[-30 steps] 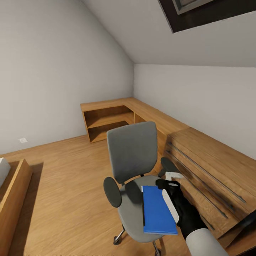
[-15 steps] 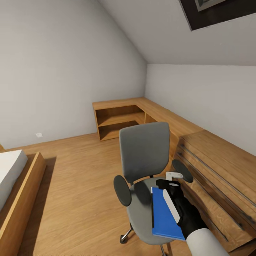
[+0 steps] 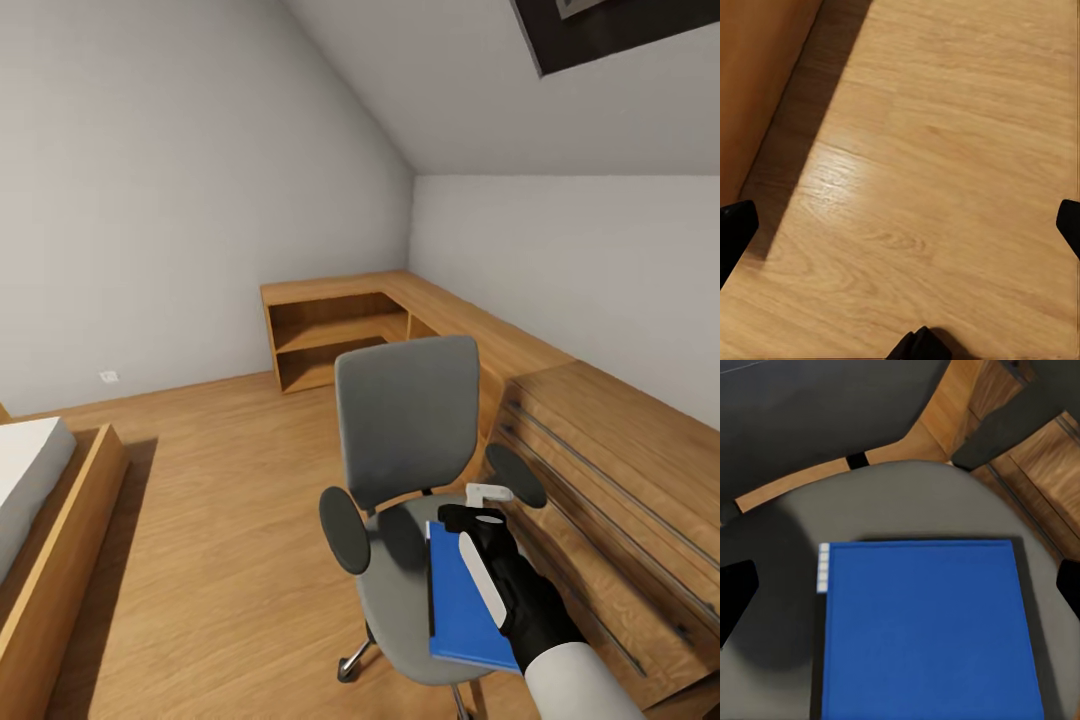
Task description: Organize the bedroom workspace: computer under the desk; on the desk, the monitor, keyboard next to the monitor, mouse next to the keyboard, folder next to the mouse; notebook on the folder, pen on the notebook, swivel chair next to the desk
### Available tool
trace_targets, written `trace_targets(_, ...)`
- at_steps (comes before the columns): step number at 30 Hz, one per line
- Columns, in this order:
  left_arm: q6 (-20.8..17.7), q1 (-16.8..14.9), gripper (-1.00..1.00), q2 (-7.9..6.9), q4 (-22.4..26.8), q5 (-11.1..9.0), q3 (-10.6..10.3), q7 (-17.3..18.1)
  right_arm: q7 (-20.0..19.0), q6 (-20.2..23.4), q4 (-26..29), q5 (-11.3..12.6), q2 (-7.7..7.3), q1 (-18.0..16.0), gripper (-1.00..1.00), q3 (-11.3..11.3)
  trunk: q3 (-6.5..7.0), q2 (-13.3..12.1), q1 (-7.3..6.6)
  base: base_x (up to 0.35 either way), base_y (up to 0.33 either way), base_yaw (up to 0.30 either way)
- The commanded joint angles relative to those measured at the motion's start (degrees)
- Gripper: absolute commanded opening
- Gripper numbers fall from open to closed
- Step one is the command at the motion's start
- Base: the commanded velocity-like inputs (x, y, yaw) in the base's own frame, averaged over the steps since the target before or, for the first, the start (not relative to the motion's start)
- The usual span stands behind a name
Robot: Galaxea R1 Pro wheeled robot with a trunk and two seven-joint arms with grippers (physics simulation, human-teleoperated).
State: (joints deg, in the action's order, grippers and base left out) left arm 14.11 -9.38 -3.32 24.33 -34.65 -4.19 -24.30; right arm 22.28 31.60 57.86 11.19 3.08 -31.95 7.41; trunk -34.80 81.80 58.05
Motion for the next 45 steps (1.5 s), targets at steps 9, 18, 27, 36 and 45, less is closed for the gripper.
trace_targets(9, -19.72, -0.02, 1.00, -0.29, 12.81, -0.43, -0.33, -0.41, 0.50, 0.13, 0.09, 0.52, -0.08, -0.04, 1.00, 0.07, -1.68, 3.65, 1.98, 0.000, 0.000, 0.000)
trace_targets(18, -44.05, -0.15, 1.00, -0.09, 39.96, -1.04, -0.12, -1.09, 0.15, 0.14, -6.36, 1.07, -3.29, -2.19, 1.00, -0.36, -3.29, 7.26, 3.96, 0.000, 0.000, 0.000)
trace_targets(27, -51.74, -0.25, 1.00, 0.08, 51.12, -2.97, -0.08, -1.13, 0.08, -3.53, -26.72, 1.18, -4.06, -18.89, 1.00, -0.38, -4.91, 10.87, 5.93, 0.000, 0.000, 0.000)
trace_targets(36, -53.22, -0.25, 1.00, 0.04, 54.36, -6.72, 0.71, -1.16, -4.72, -5.58, -35.60, 1.14, -5.13, -25.83, 1.00, -0.41, -6.52, 14.48, 7.91, 0.000, 0.000, 0.000)
trace_targets(45, -53.27, -0.22, 1.00, -0.27, 56.14, -7.80, 1.26, -1.10, -12.45, -9.87, -39.78, 3.08, -5.91, -26.81, 1.00, -3.05, -8.14, 18.09, 9.89, 0.000, 0.000, 0.000)
